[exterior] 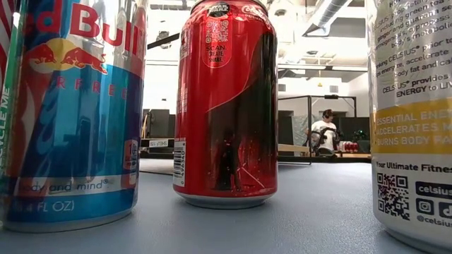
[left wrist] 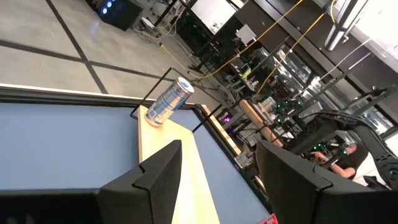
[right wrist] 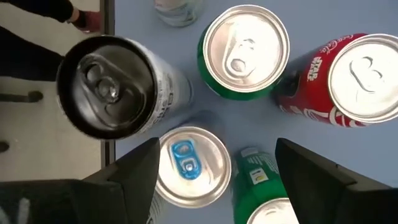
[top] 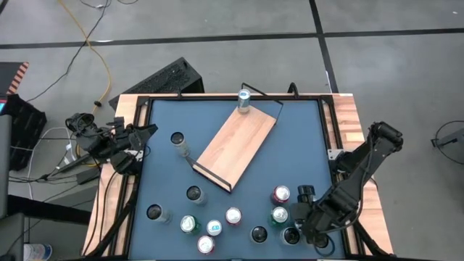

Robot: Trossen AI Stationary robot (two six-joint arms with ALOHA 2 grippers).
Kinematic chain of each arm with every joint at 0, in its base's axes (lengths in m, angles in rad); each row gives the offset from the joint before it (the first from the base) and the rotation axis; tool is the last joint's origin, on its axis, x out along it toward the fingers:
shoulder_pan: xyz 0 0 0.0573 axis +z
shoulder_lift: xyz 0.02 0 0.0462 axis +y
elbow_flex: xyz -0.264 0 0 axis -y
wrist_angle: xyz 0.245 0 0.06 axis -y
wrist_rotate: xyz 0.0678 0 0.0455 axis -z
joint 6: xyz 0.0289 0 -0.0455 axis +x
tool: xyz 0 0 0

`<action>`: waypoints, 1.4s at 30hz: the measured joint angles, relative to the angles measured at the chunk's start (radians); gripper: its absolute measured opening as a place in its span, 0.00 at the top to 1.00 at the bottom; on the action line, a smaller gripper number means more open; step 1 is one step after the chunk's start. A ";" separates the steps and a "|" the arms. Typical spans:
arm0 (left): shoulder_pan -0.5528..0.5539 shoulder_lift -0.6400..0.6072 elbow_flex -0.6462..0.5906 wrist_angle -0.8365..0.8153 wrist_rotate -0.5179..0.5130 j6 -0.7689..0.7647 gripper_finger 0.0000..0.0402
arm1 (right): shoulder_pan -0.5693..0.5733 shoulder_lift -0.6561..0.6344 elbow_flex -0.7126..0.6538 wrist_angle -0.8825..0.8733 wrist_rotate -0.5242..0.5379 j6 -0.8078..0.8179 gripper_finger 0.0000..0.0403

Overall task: Place canned beverage on shelf
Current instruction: Put right blue soda can on the shelf aligned with the other blue soda can

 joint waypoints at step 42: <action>0.000 0.000 0.000 0.000 -0.008 -0.002 0.52 | 0.010 0.108 -0.044 0.050 -0.102 -0.040 0.35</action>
